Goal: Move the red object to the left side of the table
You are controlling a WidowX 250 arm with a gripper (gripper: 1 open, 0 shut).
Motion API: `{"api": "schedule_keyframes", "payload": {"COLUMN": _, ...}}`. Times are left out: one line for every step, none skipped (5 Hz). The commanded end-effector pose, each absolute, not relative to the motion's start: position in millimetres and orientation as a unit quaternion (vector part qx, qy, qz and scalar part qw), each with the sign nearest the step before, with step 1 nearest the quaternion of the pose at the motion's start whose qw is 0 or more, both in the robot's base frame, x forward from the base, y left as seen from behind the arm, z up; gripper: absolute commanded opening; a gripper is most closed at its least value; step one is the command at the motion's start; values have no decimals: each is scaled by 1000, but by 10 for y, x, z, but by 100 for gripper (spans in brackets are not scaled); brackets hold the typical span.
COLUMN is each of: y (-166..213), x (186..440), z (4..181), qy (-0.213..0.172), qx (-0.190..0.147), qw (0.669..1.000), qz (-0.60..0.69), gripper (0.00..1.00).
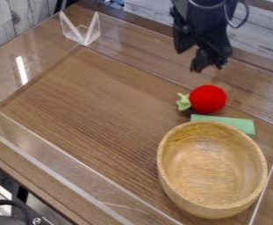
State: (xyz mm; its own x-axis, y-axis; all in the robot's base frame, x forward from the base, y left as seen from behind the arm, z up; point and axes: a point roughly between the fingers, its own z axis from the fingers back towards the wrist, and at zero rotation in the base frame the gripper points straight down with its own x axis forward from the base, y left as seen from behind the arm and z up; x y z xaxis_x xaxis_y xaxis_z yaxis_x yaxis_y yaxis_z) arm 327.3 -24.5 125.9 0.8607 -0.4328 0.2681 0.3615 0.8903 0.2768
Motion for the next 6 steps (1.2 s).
{"api": "schedule_keyframes", "payload": {"y": -199, "x": 3383, "z": 1350, "qy": -181, "qx": 101, "qw": 956, "qz": -210, "gripper": 100}}
{"api": "schedule_keyframes", "payload": {"y": -202, "x": 3430, "z": 1239, "qy": -173, "qx": 89, "qw": 956, "qz": -219, "gripper": 100}}
{"api": "schedule_keyframes", "payload": {"y": -202, "x": 3477, "z": 1142, "qy": -166, "qx": 80, "qw": 956, "qz": -227, "gripper": 100}}
{"api": "schedule_keyframes", "payload": {"y": -181, "x": 3543, "z": 944, "qy": -158, "qx": 74, "qw": 959, "qz": -225, "gripper": 100}}
{"api": "schedule_keyframes", "payload": {"y": -167, "x": 3611, "z": 731, "qy": -150, "qx": 68, "qw": 961, "qz": -224, "gripper": 100}}
{"api": "schedule_keyframes", "payload": {"y": -176, "x": 3599, "z": 623, "qy": -143, "qx": 64, "qw": 963, "qz": -218, "gripper": 100}}
